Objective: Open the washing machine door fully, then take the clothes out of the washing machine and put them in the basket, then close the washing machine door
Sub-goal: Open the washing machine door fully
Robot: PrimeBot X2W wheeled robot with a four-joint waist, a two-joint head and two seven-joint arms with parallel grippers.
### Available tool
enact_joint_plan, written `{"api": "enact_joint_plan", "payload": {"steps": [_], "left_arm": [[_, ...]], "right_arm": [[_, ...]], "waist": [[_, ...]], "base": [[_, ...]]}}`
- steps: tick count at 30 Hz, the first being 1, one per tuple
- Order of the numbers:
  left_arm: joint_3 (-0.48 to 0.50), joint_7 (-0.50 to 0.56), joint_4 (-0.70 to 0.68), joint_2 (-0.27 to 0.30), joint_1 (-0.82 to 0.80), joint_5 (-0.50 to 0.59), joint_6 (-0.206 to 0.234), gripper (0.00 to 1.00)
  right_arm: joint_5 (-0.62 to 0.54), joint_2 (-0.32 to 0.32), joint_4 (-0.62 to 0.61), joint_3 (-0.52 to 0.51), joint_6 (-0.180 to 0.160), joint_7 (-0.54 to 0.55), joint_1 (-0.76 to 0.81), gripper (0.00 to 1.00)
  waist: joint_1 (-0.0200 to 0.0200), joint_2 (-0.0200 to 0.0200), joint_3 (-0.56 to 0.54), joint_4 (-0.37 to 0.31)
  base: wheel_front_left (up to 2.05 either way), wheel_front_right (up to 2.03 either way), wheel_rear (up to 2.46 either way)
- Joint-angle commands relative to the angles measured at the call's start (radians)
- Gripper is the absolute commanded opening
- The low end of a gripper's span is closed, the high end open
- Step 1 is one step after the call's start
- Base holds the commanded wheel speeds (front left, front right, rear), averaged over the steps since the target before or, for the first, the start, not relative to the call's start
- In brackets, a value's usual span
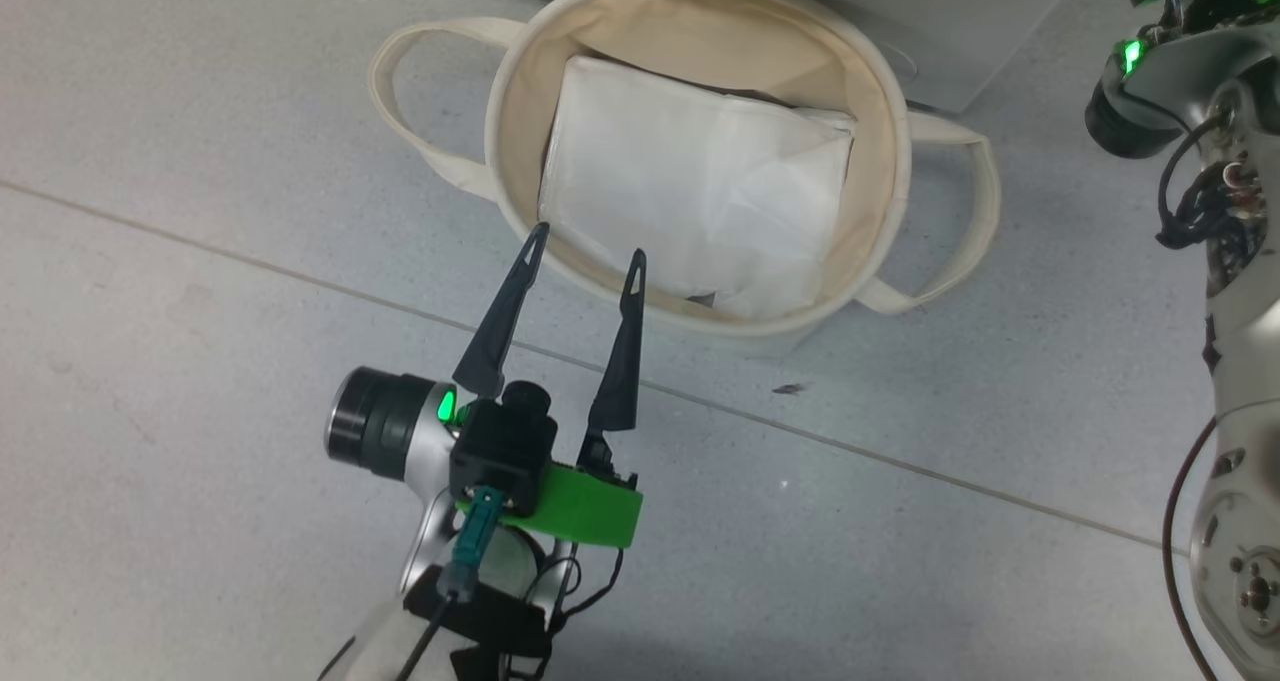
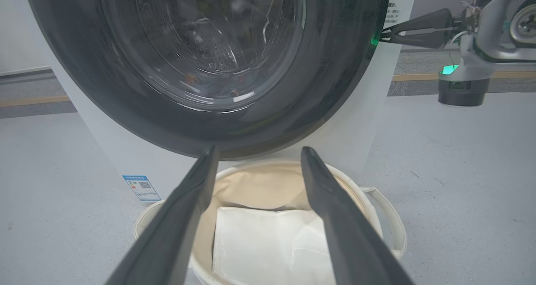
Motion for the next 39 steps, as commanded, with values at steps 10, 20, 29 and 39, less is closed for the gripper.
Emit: {"api": "enact_joint_plan", "payload": {"steps": [10,20,29,39], "left_arm": [[0.020,-0.006,-0.067,0.002,-0.003,-0.017,0.026,1.00],[0.011,-0.006,-0.078,0.002,0.004,-0.025,0.036,1.00],[0.007,-0.006,-0.083,0.002,0.000,-0.025,0.046,1.00],[0.025,-0.006,-0.077,0.002,0.011,-0.018,0.036,1.00]], "right_arm": [[0.014,0.017,-0.030,-0.008,0.000,0.000,-0.076,0.00],[0.034,0.029,-0.051,-0.015,0.000,0.020,-0.068,0.00],[0.065,0.044,-0.064,-0.019,0.000,0.070,-0.042,0.00],[0.056,0.079,-0.115,0.028,0.000,0.113,0.065,0.00]], "waist": [[-0.0001,0.0000,0.029,0.020],[-0.0001,0.0000,0.050,0.036],[-0.0001,0.0000,0.053,0.043],[-0.0001,0.0000,0.009,0.021]], "base": [[0.00,0.00,0.00],[0.00,0.00,0.00],[0.00,0.00,0.00],[0.00,0.00,0.00]]}}
